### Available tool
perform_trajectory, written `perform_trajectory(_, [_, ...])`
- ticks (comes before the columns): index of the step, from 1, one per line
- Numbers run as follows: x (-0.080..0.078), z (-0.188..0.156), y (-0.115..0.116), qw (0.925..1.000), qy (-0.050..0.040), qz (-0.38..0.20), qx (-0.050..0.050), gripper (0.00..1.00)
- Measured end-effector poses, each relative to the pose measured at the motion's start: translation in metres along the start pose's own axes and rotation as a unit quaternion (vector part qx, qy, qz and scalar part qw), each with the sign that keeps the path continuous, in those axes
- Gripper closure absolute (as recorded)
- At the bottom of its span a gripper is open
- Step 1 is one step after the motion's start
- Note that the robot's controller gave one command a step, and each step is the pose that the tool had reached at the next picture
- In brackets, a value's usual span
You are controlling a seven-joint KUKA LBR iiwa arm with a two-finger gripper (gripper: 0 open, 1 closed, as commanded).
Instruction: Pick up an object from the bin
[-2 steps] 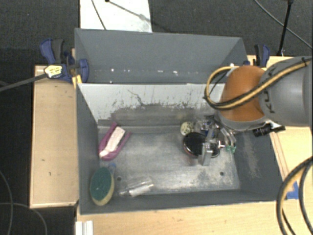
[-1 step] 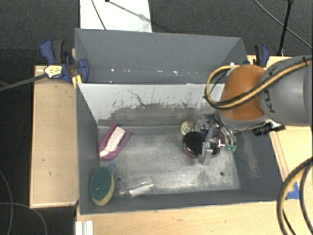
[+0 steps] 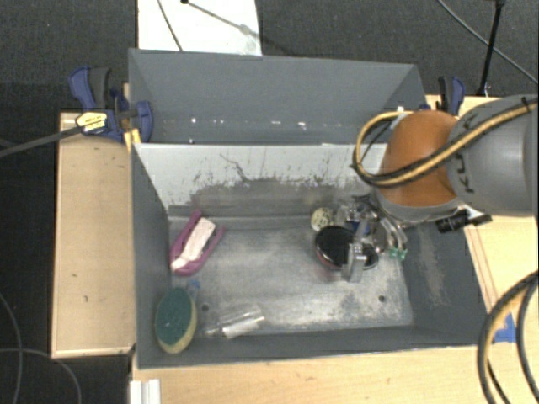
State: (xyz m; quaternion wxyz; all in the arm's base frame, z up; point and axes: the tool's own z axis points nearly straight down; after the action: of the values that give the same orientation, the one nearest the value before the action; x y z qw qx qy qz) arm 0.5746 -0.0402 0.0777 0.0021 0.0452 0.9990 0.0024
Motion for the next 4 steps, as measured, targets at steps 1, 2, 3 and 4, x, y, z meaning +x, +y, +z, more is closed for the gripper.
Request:
perform_trajectory(1, [-0.001,-0.001,0.000,1.0000,-0.0013,0.000,0.000,0.00])
perform_trajectory(2, [-0.001,-0.004,0.000,1.0000,-0.0009,-0.001,0.000,1.00])
perform_trajectory(3, [-0.005,-0.035,0.001,1.0000,-0.0060,-0.002,0.002,1.00])
perform_trajectory(4, [-0.006,-0.041,0.001,1.0000,-0.0014,-0.003,0.002,1.00])
